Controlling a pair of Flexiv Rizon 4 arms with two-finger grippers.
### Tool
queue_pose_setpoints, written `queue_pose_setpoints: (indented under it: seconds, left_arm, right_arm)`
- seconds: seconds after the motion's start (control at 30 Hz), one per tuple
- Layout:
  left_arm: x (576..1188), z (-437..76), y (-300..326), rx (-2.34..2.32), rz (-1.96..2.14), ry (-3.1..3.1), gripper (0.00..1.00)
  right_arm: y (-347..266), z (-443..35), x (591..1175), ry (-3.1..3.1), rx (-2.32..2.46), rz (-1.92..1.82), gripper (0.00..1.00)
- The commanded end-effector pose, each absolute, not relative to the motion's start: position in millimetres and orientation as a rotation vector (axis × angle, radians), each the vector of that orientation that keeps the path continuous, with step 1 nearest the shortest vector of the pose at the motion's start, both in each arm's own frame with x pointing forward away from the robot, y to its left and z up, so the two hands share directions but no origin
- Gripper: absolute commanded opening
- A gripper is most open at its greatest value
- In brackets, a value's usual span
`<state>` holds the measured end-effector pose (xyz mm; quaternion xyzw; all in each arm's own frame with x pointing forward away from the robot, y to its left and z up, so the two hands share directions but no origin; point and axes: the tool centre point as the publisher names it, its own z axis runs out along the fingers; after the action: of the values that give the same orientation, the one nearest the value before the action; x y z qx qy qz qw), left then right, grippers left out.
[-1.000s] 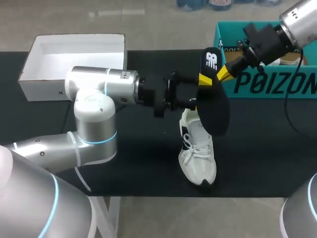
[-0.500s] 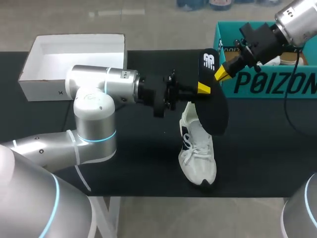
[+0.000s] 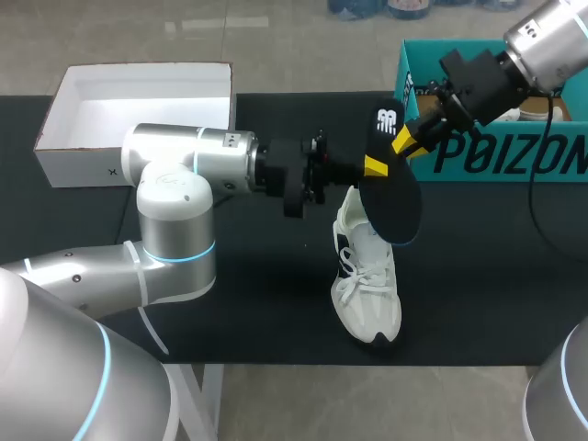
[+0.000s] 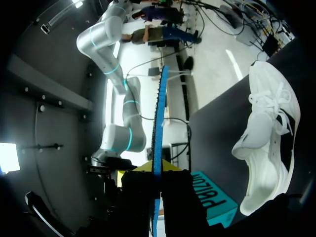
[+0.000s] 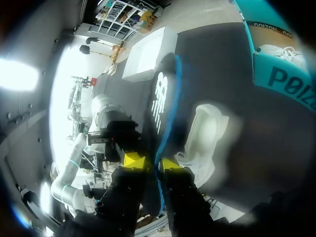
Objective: Take the shoe out of the shoebox, open the shoe tongue, remove and reinsert the insole, then place the shoe into the shoebox
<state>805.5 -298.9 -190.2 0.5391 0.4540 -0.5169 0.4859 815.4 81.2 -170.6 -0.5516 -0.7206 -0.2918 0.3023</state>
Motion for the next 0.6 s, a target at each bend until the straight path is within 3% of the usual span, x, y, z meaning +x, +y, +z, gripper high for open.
queue_pose_setpoints:
  seconds: [0.03, 0.6]
  left_arm:
    - [806, -191, -295, 1.309, -1.253, 1.113, 0.00]
    - [820, -195, -281, 1.336, -1.235, 1.139, 0.00]
  right_arm:
    - [77, -168, 808, -1.910, -1.507, -0.792, 1.00]
    - [42, -102, 765, -2.166, -1.567, -0.905, 1.00]
